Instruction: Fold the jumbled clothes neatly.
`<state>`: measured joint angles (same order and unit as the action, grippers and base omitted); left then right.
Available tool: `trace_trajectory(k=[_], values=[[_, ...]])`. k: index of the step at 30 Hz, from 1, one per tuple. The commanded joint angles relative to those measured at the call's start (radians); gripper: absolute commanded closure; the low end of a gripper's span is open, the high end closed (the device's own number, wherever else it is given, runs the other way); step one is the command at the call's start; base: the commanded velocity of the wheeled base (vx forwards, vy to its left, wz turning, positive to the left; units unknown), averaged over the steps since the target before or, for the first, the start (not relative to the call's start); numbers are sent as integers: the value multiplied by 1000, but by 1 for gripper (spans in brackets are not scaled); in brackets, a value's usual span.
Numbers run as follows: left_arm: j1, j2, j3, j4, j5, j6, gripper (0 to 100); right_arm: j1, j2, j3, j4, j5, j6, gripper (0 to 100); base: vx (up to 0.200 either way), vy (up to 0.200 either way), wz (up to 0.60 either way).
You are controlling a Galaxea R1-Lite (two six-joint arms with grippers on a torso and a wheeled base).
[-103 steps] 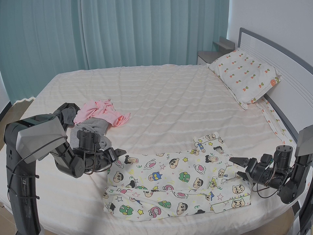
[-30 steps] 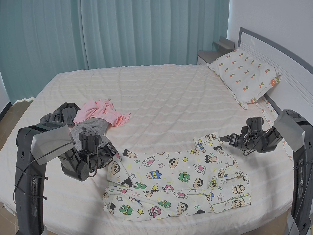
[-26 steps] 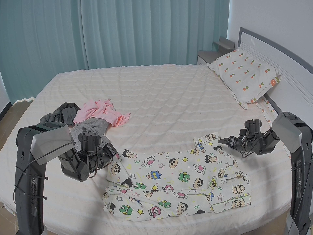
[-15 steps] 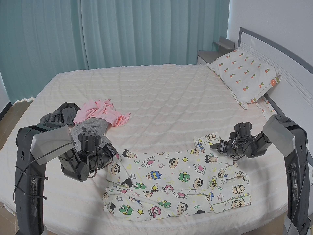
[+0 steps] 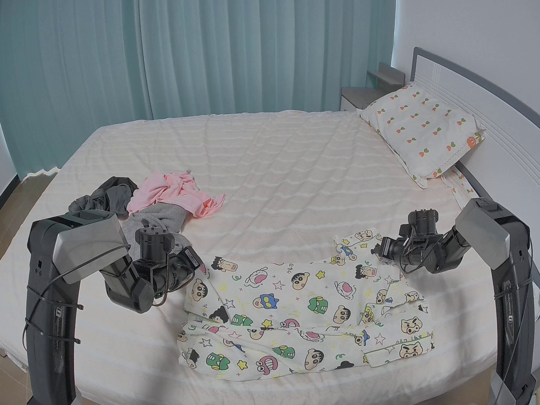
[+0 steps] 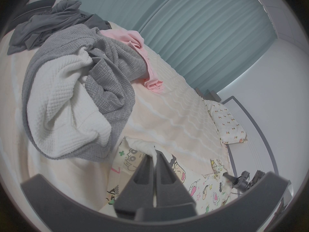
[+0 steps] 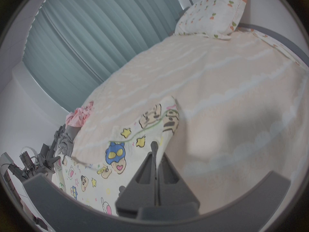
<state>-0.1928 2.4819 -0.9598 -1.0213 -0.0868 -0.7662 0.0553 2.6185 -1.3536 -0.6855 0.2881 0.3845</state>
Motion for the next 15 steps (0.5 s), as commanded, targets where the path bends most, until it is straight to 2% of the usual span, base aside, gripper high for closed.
trace_trajectory(k=[1,7,15], values=[[6,-20,12,7,15,67,100,-12,-2,60,-127,0,22,100,0,0,0],[13,-74,12,38,79,160,100,-35,-25,108,-236,0,27,100,0,0,0],[1,-87,-2,40,142,191,100,-45,-84,163,-261,2,24,100,0,0,0]])
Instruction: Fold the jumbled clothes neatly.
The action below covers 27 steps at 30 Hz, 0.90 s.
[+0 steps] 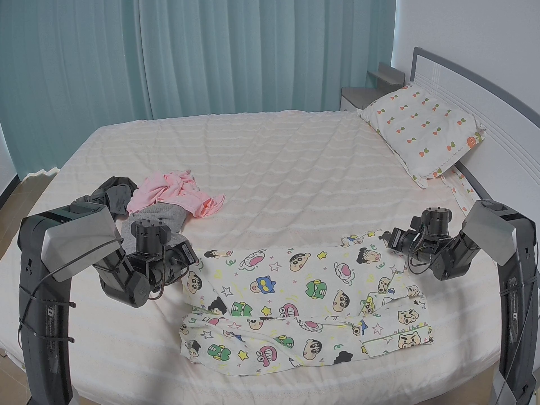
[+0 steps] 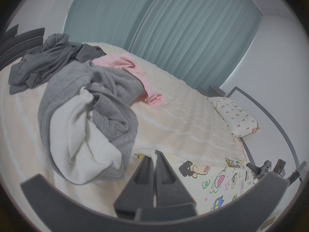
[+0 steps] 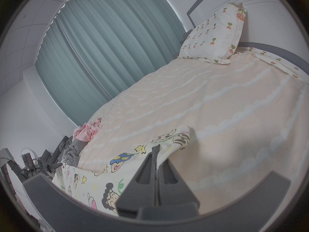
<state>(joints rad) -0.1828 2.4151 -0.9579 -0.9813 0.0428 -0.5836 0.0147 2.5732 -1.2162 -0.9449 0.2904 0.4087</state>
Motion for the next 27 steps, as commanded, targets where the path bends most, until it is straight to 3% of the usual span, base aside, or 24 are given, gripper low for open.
trace_trajectory(k=[1,13,17,21,27], values=[[-11,-21,-4,0,14,18,100,-4,-42,29,-3,-1,-1,100,0,0,0],[-9,-17,-19,16,48,130,100,-4,-116,78,-8,7,-5,100,0,0,0],[-14,-34,21,18,48,162,100,-7,-153,145,-9,65,-11,100,0,0,0],[-15,-39,65,12,48,225,100,-7,-173,181,-11,84,-21,100,0,0,0],[-35,-91,148,4,48,242,100,-18,-222,273,-52,119,-50,100,0,0,0]])
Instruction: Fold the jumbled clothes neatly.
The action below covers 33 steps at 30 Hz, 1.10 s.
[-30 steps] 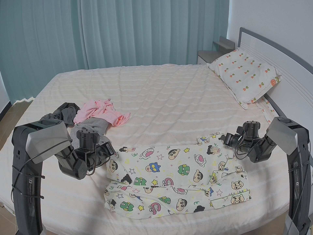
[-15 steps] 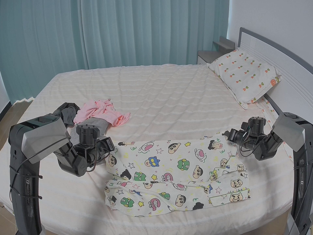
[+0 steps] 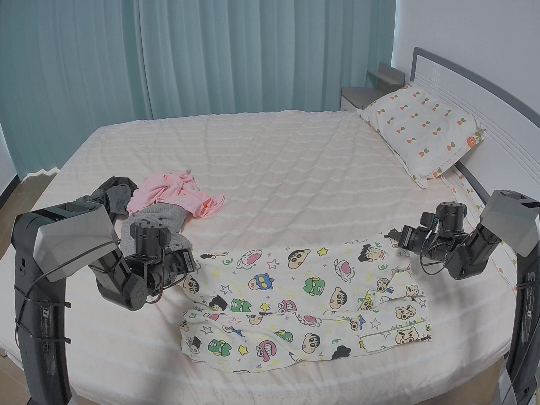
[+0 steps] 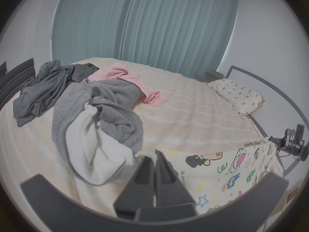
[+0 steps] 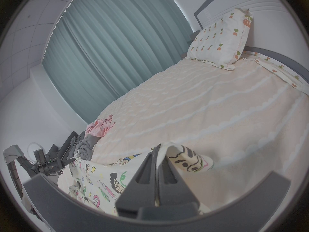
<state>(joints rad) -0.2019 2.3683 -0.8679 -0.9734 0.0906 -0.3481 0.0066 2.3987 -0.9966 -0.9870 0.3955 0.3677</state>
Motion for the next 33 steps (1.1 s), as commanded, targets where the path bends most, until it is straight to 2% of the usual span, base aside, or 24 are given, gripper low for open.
trace_trajectory(k=[1,8,13,17,25,33], values=[[-27,-54,72,-4,0,6,100,-10,-53,61,-10,16,-10,100,0,0,0],[-60,-106,132,1,0,8,100,-11,-87,138,-10,48,-49,100,0,0,0],[-59,-107,204,-2,0,69,100,-11,-102,257,-13,68,-162,100,0,0,0],[-59,-100,242,-4,1,74,100,-11,-95,340,-55,69,-223,100,0,0,0],[-59,-70,294,-4,3,100,100,-11,-38,474,-225,68,-276,100,0,0,0],[-71,-18,349,-48,1,120,100,-10,-1,529,-282,65,-289,100,0,0,0]])
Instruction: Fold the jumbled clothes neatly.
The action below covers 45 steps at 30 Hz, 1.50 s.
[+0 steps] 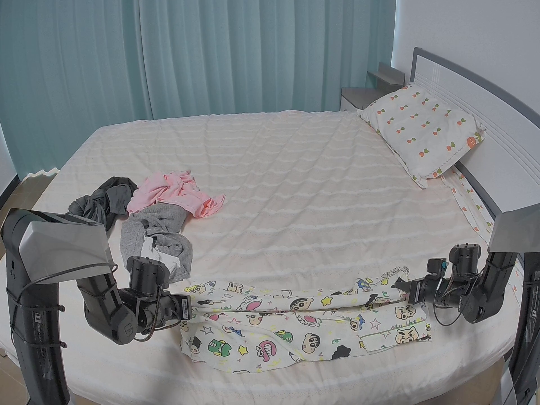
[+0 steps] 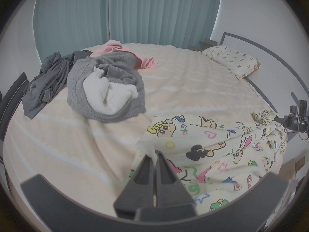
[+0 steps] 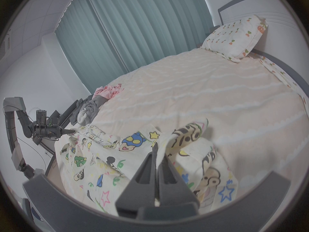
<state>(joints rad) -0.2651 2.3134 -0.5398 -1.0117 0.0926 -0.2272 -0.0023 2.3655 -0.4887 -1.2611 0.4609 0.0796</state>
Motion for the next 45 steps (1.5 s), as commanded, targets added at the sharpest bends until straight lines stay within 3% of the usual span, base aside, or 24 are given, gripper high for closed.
trace_trajectory(k=[1,8,9,10,18,25,26,27,28,30,31,34,35,36,37,42,45], values=[[-9,38,23,-11,-1,-3,100,-1,34,22,-8,-1,-1,100,0,0,0],[-29,57,37,-18,-2,-11,100,-1,63,41,-11,-1,-17,100,0,0,0],[-29,58,37,-18,-1,-11,0,-1,69,41,-17,-2,-18,100,0,0,0],[-29,64,35,-18,1,-12,0,-1,75,45,-31,-2,-20,0,0,0,0],[-23,58,58,-19,1,-86,0,-10,57,137,-133,-8,-18,0,0,0,0],[26,21,118,-91,-19,-208,0,-94,-23,188,-164,-8,-20,0,0,0,0],[55,11,147,-134,-56,-270,0,-128,-55,196,-169,-7,-18,0,0,0,0],[58,9,150,-137,-59,-274,0,-130,-57,196,-169,-7,-17,0,0,0,0],[95,-14,178,-182,-122,-340,0,-148,-92,193,-169,-2,-11,0,0,0,0],[110,-26,187,-197,-152,-373,0,-153,-104,190,-169,1,-9,0,0,0,0],[147,-69,210,-220,-241,-485,0,-145,-143,183,-169,1,23,0,0,0,0],[170,-160,238,-225,-340,-687,0,-87,-192,168,-170,-7,121,0,0,0,0],[170,-209,242,-225,-390,-791,0,-47,-213,148,-170,-13,187,0,0,0,0],[173,-235,241,-225,-415,-833,0,-21,-224,130,-170,-25,230,0,0,0,0],[173,-235,241,-225,-415,-833,0,-21,-224,130,-170,-25,230,0,0,0,0],[191,-221,233,-237,-468,-860,0,130,-186,27,-153,-50,416,0,0,0,0],[190,-197,270,-332,-484,-859,0,196,-124,2,-162,-48,565,0,0,0,0]])
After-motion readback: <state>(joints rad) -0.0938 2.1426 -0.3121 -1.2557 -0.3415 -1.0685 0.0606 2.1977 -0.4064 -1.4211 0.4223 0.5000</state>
